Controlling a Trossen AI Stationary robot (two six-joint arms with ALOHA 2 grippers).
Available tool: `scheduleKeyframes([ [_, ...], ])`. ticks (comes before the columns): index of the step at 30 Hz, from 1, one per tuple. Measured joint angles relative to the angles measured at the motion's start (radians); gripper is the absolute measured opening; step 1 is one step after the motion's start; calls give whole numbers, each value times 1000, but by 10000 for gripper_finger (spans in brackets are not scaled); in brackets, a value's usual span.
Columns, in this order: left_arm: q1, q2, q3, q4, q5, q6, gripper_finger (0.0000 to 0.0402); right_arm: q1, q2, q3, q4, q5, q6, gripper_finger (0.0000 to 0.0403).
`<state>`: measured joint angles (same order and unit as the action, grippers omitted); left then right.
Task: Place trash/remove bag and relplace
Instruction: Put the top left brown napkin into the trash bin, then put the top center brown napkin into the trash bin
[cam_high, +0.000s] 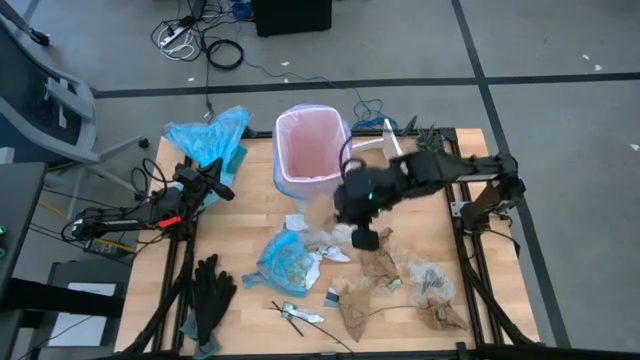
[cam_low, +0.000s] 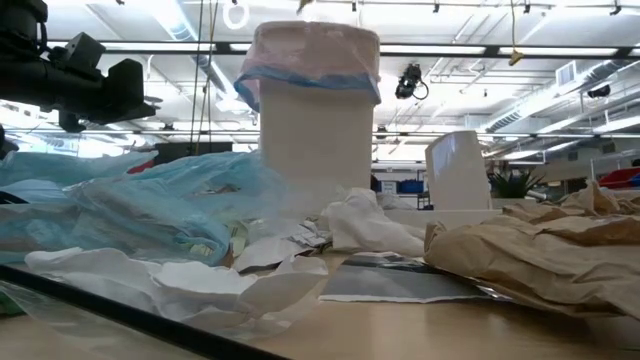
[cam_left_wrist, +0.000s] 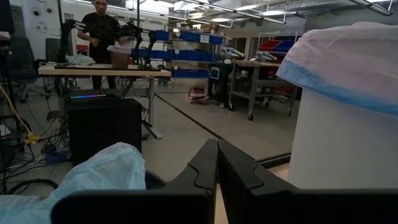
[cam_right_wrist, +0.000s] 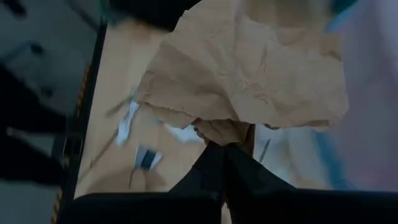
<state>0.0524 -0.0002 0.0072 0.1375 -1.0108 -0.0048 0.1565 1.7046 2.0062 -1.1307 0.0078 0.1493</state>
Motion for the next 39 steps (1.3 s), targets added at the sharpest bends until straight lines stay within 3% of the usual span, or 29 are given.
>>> scheduleKeyframes([
  [8,0,0,0,0,0,0,21,-157,-1,64,120,0,-144,0],
  [17,0,0,0,0,0,0,21,-338,11,63,161,25,-151,12],
  [24,0,0,0,0,0,0,21,-423,11,63,161,-16,-170,63],
  [33,0,0,0,0,0,0,21,-437,11,63,164,-29,-228,139],
  [39,0,0,0,-1,0,0,21,-429,-15,62,34,-28,-233,160],
])
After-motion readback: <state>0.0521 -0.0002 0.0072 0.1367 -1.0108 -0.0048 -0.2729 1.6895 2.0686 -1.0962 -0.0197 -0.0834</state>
